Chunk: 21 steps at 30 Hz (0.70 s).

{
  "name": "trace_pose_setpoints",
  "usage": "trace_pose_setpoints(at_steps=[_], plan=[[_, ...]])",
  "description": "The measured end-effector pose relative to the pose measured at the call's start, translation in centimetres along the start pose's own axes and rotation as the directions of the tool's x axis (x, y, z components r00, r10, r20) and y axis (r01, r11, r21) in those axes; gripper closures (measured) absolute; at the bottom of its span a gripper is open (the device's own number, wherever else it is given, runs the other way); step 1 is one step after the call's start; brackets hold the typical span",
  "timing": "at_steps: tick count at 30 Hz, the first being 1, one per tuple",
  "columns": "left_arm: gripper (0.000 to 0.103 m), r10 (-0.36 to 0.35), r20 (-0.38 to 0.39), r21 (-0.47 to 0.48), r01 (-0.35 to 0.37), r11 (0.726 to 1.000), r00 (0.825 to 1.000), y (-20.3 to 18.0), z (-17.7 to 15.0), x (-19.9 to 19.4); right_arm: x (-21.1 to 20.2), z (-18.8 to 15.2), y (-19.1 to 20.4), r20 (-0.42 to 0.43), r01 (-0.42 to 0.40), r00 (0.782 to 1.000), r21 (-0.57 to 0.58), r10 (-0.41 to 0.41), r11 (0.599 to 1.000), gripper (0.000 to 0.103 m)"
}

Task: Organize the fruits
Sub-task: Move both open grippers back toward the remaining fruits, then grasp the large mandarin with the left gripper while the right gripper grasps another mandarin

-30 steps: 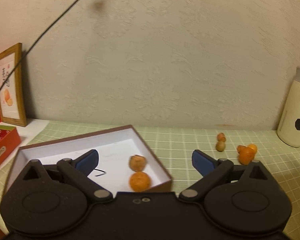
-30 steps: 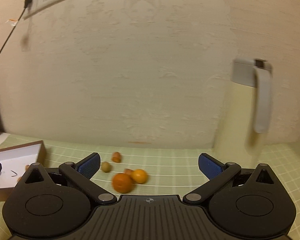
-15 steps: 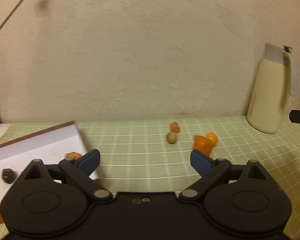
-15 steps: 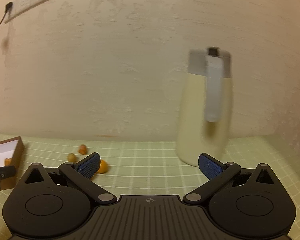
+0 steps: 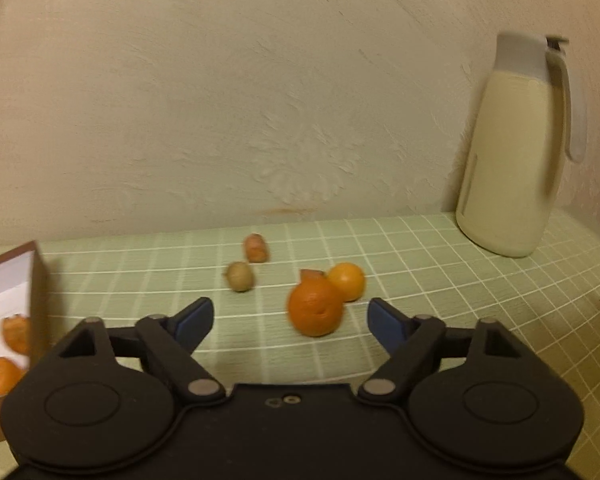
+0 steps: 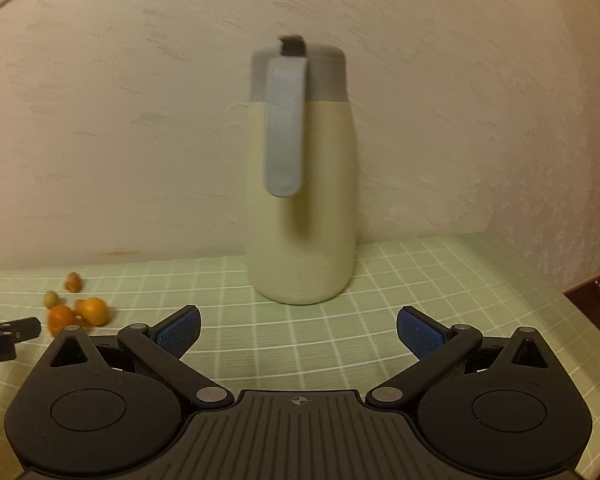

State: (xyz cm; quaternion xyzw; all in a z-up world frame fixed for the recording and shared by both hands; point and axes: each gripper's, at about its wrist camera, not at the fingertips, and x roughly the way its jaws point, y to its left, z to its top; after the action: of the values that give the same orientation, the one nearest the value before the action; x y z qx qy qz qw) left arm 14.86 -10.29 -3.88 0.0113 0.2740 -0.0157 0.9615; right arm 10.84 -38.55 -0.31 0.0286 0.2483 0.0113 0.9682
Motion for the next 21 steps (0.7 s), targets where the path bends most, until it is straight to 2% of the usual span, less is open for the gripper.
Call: trace_pose_setpoints(at_steps=[5,10,12,14,21], plan=[[0.042,0.012,-0.049,-0.013,-0.013,1.0,0.999,-0.9,-0.1,2.8,1.3,0.1,-1.2,-0.015,0.013,1.0,0.022,-0.012,1.0,0.0],[0.049,0.007,-0.073,-0.029,-0.009,1.0,0.997,-0.9,-0.1,4.4,2.2,-0.2,-1.1,-0.034,0.003,0.999,0.011,-0.003,1.0,0.0],[0.056,0.005,-0.086,-0.039,-0.008,0.999,0.996,-0.9,-0.1,5.0,2.5,-0.3,-1.2,-0.04,0.003,0.999,0.01,-0.003,1.0,0.0],[0.071,0.0,-0.093,-0.051,-0.004,0.999,0.996,-0.8,-0.1,5.5,2.8,-0.2,-1.3,-0.051,0.003,0.999,0.015,-0.002,1.0,0.0],[0.072,0.004,-0.081,-0.084,-0.011,0.996,0.997,0.4,0.0,4.3,2.7,-0.4,-0.7,-0.061,-0.025,0.998,-0.006,0.024,1.0,0.0]])
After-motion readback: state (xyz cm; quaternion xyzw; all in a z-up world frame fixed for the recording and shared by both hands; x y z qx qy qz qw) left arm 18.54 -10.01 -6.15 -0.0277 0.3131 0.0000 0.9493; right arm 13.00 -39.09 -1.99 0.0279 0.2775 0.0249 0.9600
